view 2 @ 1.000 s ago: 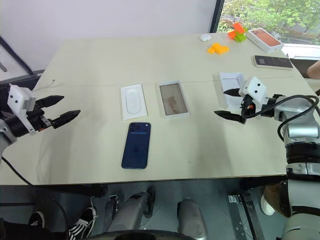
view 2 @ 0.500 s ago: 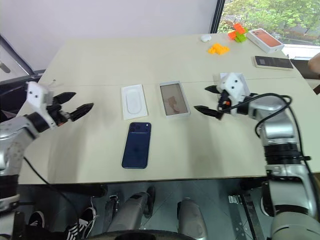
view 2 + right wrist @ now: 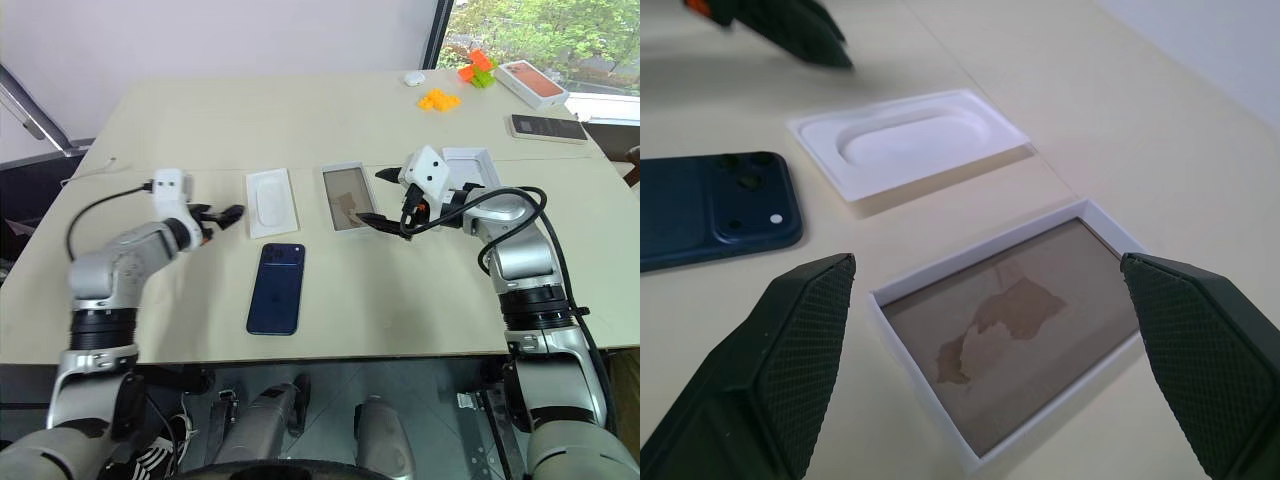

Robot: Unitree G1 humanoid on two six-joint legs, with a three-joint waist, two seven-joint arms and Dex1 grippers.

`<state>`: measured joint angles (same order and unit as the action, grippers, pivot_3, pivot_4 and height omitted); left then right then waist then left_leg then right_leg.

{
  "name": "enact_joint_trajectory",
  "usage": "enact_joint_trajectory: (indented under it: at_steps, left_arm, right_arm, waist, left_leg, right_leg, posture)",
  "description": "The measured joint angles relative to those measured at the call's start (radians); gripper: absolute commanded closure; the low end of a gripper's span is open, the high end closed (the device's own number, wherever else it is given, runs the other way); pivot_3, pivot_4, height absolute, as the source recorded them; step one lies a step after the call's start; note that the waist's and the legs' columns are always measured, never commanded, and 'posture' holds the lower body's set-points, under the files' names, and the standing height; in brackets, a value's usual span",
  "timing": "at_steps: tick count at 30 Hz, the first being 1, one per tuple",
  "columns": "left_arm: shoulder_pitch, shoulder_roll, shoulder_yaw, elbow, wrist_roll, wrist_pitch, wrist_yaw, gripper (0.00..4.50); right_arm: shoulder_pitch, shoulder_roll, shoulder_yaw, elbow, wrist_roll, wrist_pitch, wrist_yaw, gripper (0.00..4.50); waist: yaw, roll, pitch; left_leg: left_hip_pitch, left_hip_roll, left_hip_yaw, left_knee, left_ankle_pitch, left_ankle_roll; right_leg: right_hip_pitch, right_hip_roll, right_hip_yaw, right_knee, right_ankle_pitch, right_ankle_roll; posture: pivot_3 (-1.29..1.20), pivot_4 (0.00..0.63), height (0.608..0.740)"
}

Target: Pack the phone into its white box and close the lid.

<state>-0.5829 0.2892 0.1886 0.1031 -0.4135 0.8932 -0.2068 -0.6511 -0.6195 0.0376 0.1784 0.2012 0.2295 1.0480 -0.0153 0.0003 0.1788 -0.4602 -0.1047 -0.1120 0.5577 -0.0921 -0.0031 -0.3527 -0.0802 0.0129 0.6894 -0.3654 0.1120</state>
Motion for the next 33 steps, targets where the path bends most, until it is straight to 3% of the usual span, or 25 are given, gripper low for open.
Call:
enact_joint_trajectory:
  at_steps: [5, 12, 20, 23, 30, 33]
  left_arm:
    - [-0.042, -0.081, 0.024, 0.052, 0.01, -0.007, 0.092, 0.07]
    - [-0.11, -0.112, 0.053, 0.152, 0.018, -0.038, 0.14, 0.07]
    - [-0.21, -0.115, -0.021, 0.284, 0.085, -0.055, 0.117, 0.07]
    - [-0.21, -0.117, -0.017, 0.291, 0.089, -0.059, 0.107, 0.91]
    - [-0.21, -0.141, -0.013, 0.303, 0.091, -0.054, 0.103, 4.39]
    - [-0.214, -0.146, -0.006, 0.296, 0.082, -0.05, 0.101, 4.49]
  right_arm:
    - [0.027, -0.001, -0.002, -0.004, 0.0, 0.002, -0.005, 0.05]
    - [0.042, -0.004, -0.003, -0.025, 0.0, 0.005, -0.022, 0.05]
    - [0.049, -0.001, -0.004, -0.061, 0.001, 0.019, -0.036, 0.05]
    - [0.049, -0.005, -0.004, -0.061, 0.001, 0.024, -0.04, 0.0]
    - [0.049, -0.008, -0.004, -0.066, 0.001, 0.029, -0.045, 0.0]
    - [0.049, -0.009, -0.004, -0.066, 0.001, 0.032, -0.049, 0.0]
  waist:
    - [-0.001, 0.0, 0.0]
    - [0.002, 0.0, 0.0]
    - [0.003, 0.0, 0.0]
    - [0.002, 0.0, 0.0]
    - [0.005, 0.0, 0.0]
    - [0.004, 0.0, -0.001]
  left_leg:
    - [0.0, 0.0, 0.0, 0.0, 0.0, 0.0]
    - [0.0, 0.0, 0.0, 0.001, 0.0, 0.0]
    - [0.0, -0.001, -0.001, 0.001, 0.0, 0.0]
    - [0.0, -0.001, -0.001, 0.001, 0.0, 0.0]
    - [0.0, -0.001, -0.001, 0.001, 0.0, 0.0]
    - [0.001, -0.001, -0.002, 0.001, 0.0, 0.0]
  right_leg:
    - [0.001, 0.0, 0.0, 0.001, 0.0, 0.0]
    - [0.002, 0.0, 0.0, 0.001, 0.0, 0.0]
    - [0.001, 0.0, -0.002, 0.0, 0.0, 0.0]
    - [0.001, 0.0, -0.002, 0.0, 0.0, 0.0]
    - [0.002, -0.001, -0.002, -0.001, 0.0, 0.0]
    - [0.002, 0.0, -0.002, 0.0, 0.0, 0.0]
  posture:
    - [0.0, 0.15, 0.74]
    - [0.0, 0.15, 0.74]
    - [0.0, 0.15, 0.74]
    - [0.0, 0.15, 0.74]
    - [0.0, 0.15, 0.74]
    - [0.0, 0.15, 0.74]
